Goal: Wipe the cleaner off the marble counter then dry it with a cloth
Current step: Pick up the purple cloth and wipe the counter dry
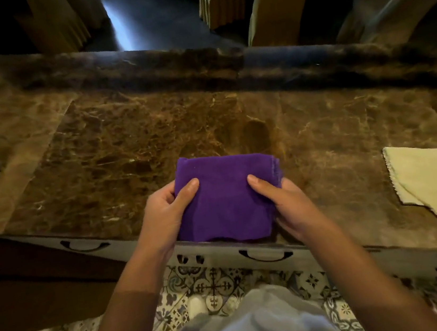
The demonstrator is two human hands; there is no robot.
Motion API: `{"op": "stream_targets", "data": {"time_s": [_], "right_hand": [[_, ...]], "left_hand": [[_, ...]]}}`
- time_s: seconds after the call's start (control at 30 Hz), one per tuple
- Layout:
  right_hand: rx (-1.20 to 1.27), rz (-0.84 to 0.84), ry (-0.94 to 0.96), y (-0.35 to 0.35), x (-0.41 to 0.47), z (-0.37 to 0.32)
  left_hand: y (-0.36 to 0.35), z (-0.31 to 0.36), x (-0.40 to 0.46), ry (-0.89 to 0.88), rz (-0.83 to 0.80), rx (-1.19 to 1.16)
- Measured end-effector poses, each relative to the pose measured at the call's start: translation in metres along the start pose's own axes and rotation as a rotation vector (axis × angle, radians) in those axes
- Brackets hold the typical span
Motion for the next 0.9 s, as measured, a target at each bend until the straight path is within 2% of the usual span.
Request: {"op": "stream_targets", "data": {"time_s": [0.17, 0.27, 0.37, 0.43, 0.53, 0.6, 0.63, 0.73, 0.77, 0.83, 0.9], "right_hand": [[-0.055, 0.1, 0.067, -0.02, -0.001, 0.015], [-0.189, 0.173, 0.215, -0.024, -0.002, -0.009], [-0.448, 0.308, 0.424, -0.016, -0.013, -0.065], [-0.864, 0.338, 0.487, -0.021, -0.016, -0.087], [-1.4, 0.289, 0.348, -0.03, -0.004, -0.048], [-1.484, 0.22, 0.211, -0.036, -0.005, 0.0], [-1.473, 0.24, 0.231, -0.037, -0.009, 0.014], [-1.493, 0.57, 0.464, -0.03, -0.019, 0.014], [-1.526, 0.666, 0.457, -0.026, -0.015, 0.016], [-1.623, 0.754, 0.311, -0.015, 0.006, 0.027], [-1.752, 0.77, 0.192, -0.006, 0.032, 0.036]], "left_hand": [[0.032, 0.0, 0.025, 0.008, -0.163, 0.097], [0.046, 0.009, 0.038, -0.078, -0.217, 0.173], [0.087, 0.026, 0.054, -0.232, -0.11, 0.306], [0.126, 0.033, 0.063, -0.31, -0.004, 0.443], [0.191, 0.036, 0.073, -0.418, 0.163, 0.773], [0.225, 0.03, 0.077, -0.455, 0.241, 1.048], [0.241, 0.023, 0.077, -0.438, 0.277, 1.154], [0.288, 0.006, 0.073, -0.323, 0.419, 1.371], [0.302, 0.002, 0.073, -0.286, 0.442, 1.41], [0.324, -0.007, 0.08, -0.197, 0.443, 1.437], [0.337, -0.015, 0.088, -0.133, 0.425, 1.447]]}}
Point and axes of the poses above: each hand's wrist, its own x-axis towards the middle knuckle, its own y-axis out of the back of the hand, z = x × y, the point moved 10 cm from there along x, towards the middle knuckle, and after that the axes turned 8 degrees about x, right-handed, at the moved point
